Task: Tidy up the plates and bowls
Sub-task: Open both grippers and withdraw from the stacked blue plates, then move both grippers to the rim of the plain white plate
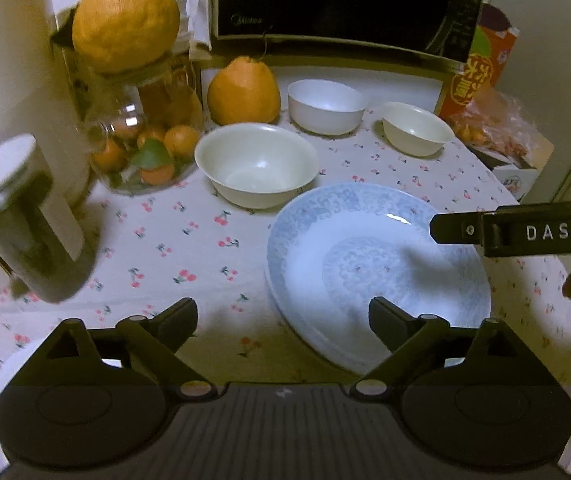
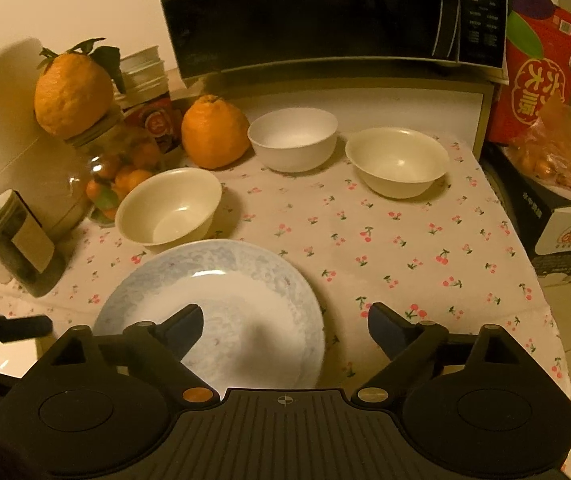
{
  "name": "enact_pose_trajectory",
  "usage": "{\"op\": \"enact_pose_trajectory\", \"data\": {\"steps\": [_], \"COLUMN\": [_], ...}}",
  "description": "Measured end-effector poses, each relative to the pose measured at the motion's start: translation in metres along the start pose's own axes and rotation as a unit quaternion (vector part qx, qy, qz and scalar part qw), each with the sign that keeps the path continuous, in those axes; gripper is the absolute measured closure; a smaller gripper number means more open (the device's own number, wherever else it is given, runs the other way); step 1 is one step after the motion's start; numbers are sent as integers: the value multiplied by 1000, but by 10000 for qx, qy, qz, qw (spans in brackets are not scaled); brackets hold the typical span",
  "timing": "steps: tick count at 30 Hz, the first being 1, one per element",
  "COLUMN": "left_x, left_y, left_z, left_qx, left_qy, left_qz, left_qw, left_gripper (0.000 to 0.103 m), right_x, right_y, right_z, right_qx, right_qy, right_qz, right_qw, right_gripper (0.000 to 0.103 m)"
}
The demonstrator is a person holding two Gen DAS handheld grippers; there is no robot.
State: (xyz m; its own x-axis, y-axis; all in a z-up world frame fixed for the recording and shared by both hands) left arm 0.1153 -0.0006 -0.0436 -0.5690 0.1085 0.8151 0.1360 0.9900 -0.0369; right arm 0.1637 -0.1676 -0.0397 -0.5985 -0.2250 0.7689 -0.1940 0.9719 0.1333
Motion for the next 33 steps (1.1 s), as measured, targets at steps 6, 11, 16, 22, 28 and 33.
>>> {"op": "enact_pose_trajectory", "data": {"steps": [6, 11, 16, 22, 28, 33], "left_x": [13, 21, 28, 37, 43, 44], "left_y": [7, 19, 38, 64, 87, 107], "left_z": [9, 17, 29, 41, 51, 57], "left_qx": [-348, -351, -313, -158, 24, 248], "left_qy": [-83, -53, -44, -22, 35, 94], "left_qz": [-165, -193, -314, -418, -538, -673], "left_qw": [9992, 9992, 9990, 9990, 9985, 9974], "left_gripper": [6, 4, 3, 2, 1, 1], "right_x": [5, 8, 11, 14, 15, 18], "right_y": [13, 25, 37, 55, 76, 97], "right_z": [5, 11, 19, 26, 33, 39], "right_qx": [56, 46, -46, -49, 106, 311], "right_qy": [54, 112, 250, 291, 306, 306], "right_qz": [-85, -240, -486, -660, -764, -917], "right_qw": [9999, 9996, 9985, 9974, 9965, 9948], "right_gripper": [10, 8, 8, 8, 8, 8]}}
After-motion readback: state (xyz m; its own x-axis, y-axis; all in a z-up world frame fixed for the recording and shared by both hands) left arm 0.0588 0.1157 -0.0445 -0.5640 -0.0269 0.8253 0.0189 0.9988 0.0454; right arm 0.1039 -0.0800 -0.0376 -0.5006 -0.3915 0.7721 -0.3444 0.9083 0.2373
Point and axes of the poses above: each gripper's, at about its wrist camera, not at the fingertips, and x roughly against the way its jaws point, y to its left, z to its underside, the point moved 2 cm from there along -x, roughly the way its jaws point, and after that the axes turned 7 degrees about y, right-handed, at the moved point
